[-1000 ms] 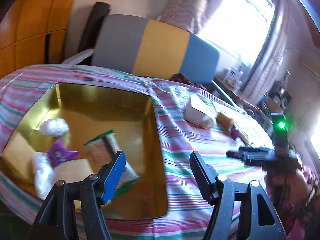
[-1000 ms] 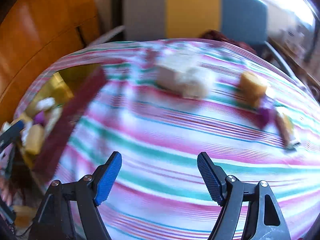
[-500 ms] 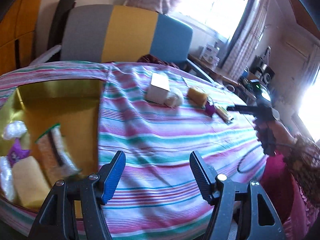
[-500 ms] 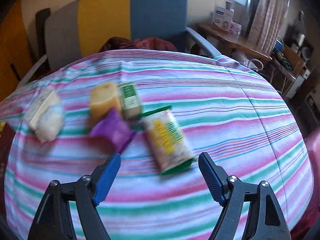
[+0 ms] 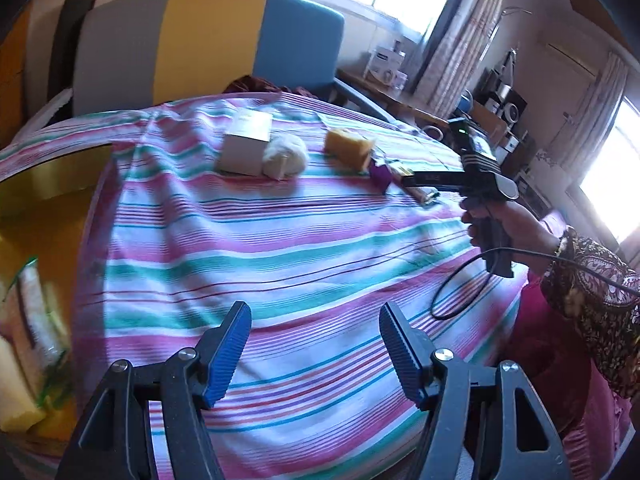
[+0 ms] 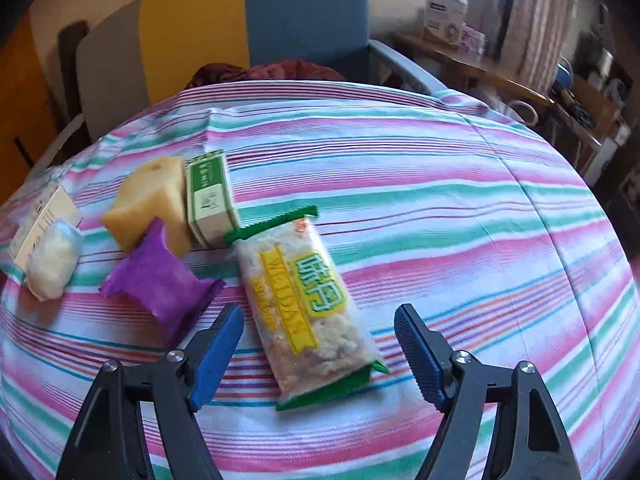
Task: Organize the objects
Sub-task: 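Grasp the WEIDAN snack pack with the right tool, then grasp the purple snack pack with the left tool while the right tool holds WEIDAN pack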
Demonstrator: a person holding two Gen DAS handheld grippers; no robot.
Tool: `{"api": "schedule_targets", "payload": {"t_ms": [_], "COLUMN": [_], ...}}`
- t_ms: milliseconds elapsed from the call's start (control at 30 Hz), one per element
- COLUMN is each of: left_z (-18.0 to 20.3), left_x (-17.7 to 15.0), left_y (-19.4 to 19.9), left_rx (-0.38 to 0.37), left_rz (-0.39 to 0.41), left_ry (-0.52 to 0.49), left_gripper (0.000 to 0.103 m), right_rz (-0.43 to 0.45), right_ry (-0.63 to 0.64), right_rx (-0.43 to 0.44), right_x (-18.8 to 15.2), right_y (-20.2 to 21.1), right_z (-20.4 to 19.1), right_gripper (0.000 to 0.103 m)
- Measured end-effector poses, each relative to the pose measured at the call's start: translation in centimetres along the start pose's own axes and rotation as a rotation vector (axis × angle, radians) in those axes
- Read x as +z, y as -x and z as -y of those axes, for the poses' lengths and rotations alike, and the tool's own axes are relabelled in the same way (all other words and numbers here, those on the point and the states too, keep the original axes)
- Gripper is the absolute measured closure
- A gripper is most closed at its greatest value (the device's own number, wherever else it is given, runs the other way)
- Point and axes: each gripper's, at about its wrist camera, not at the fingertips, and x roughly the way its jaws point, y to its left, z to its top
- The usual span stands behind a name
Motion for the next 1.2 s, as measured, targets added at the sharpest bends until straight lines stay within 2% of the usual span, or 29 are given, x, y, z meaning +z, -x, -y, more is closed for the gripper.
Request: {"api": "schedule_targets", "payload": {"t_ms": [33,100,167,300,467,633,700,867,1033,1133,1167,1200], "left_z": [0.4,1.0,1.5,2.8,4.4,5.7,6.4,7.9,8.1,7.8,7.5,7.2], "left_x": [0.2,0.8,1.3,2.7,5.2,8.6,10.1,13.2,15.4,15.9,15.9,15.8], "left_y": [-0.3,-1.0,-1.5,-3.4,-6.5,-10.8,-13.1,-17.8,-21.7,-23.5,-23.7,-24.0], "left_rx": [0.0,-0.011,-0.025,-0.058,-0.071,-0.059,-0.043,-0.07,-0.025,-0.072,-0.105,-0.121], "left_rz": [-0.006,-0.015,-0.024,-0.039,-0.055,-0.049,-0.06,-0.097,-0.086,-0.096,-0.089,-0.086], "left_ry": [-0.013,-0.026,-0.022,-0.007,-0.007,-0.006,-0.006,0.031,0.082,0.115,0.134,0.153], "left_gripper": [0.036,0.036,0.036,0.036,0.036,0.035,0.035,0.035,0.035,0.042,0.058,0.07], "right_rz": [-0.017,-0.022,-0.033,-0.074,-0.113,-0.148,-0.151,-0.155,-0.153,-0.152,-0.151,-0.151], "right_ry": [-0.002,0.006,-0.005,-0.062,-0.116,-0.223,-0.215,-0.189,-0.233,-0.251,-0.25,-0.244], "right_rx": [0.009,0.007,0.045,0.09,-0.02,-0.004,-0.008,-0.021,0.017,0.03,0.029,0.025], "right_x": [-0.1,-0.1,0.0,-0.3,-0.6,-1.1,-1.1,-0.8,-0.7,-0.7,-0.8,-0.8], "right_y": [-0.3,-0.2,0.0,0.7,1.1,1.3,1.2,1.1,1.1,1.1,1.2,1.2], "right_z": [-0.1,-0.3,-0.3,-0.1,2.2,4.6,4.4,4.1,5.0,5.3,5.3,5.2], "right_gripper": [0.038,0.045,0.056,0.056,0.056,0.056,0.056,0.056,0.056,0.056,0.056,0.056]}}
